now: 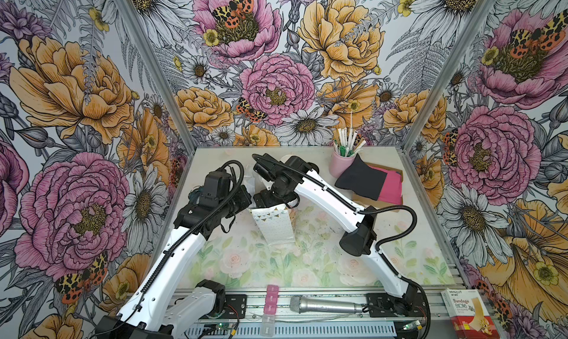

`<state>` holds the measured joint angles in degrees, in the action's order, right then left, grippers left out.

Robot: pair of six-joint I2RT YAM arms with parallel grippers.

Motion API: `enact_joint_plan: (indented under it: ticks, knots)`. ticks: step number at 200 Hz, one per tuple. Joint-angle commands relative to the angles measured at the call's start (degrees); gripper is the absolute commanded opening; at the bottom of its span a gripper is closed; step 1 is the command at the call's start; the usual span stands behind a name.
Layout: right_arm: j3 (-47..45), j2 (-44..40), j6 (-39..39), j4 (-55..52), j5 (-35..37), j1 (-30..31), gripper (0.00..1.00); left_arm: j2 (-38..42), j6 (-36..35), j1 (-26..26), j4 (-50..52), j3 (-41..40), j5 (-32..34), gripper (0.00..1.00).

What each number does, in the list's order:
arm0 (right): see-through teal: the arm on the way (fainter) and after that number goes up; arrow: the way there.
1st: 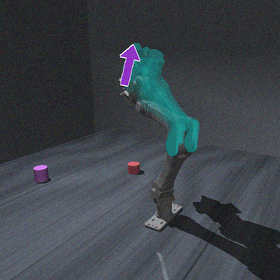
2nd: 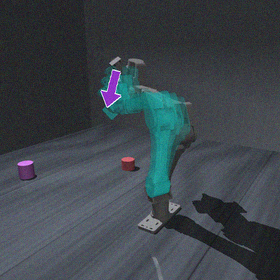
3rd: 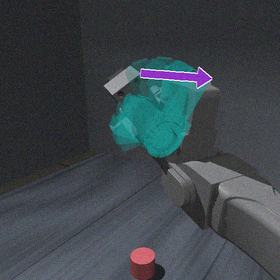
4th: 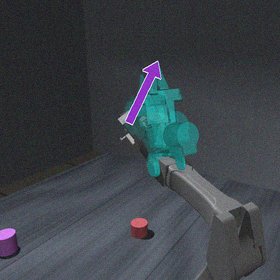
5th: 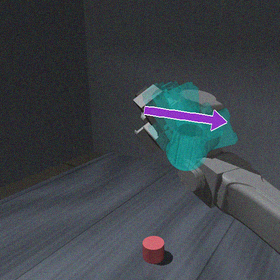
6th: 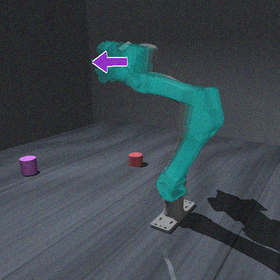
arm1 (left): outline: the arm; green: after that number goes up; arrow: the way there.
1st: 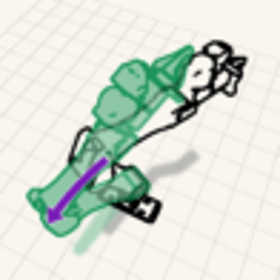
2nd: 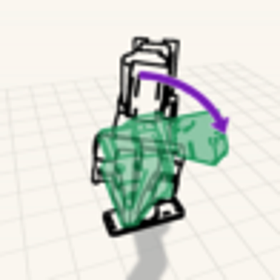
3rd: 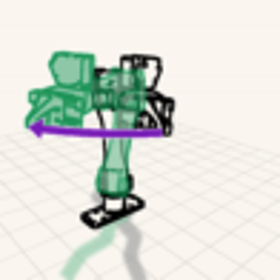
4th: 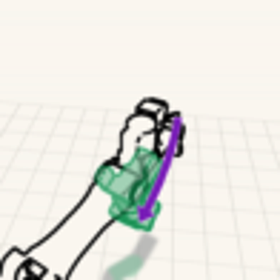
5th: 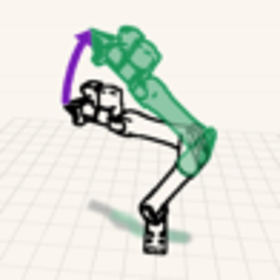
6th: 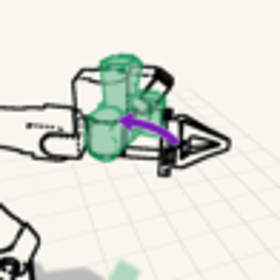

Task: Pack a coffee takeout order
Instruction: Place the coffee cup in the cup tray, then pick up the straw from the storage cup.

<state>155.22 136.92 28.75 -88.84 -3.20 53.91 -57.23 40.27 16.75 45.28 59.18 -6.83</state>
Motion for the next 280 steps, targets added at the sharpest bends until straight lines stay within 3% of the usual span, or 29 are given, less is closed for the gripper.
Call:
enact_joint_plan:
  ticks: [1, 90, 158, 280]
  knots:
    - [2.10, -3.80, 0.95, 1.06, 2.68, -0.21, 0.99, -0.07, -1.25, 0.30, 1.22, -0.07, 1.73, 0.00]
    - [1.42, -3.89, 1.79, 5.25, 1.13, -0.63, 0.99, -2.22, -2.95, 2.29, 1.23, 3.23, 2.85, 0.00]
    - [1.62, -4.71, 2.96, 6.26, 1.95, -1.38, 0.89, -4.05, -4.76, 5.63, 1.25, 6.97, 5.84, 0.00]
    - [2.08, -9.72, 3.92, 10.54, 5.08, -2.40, 0.91, -3.32, -3.45, 4.94, 1.30, 3.77, 5.19, 0.00]
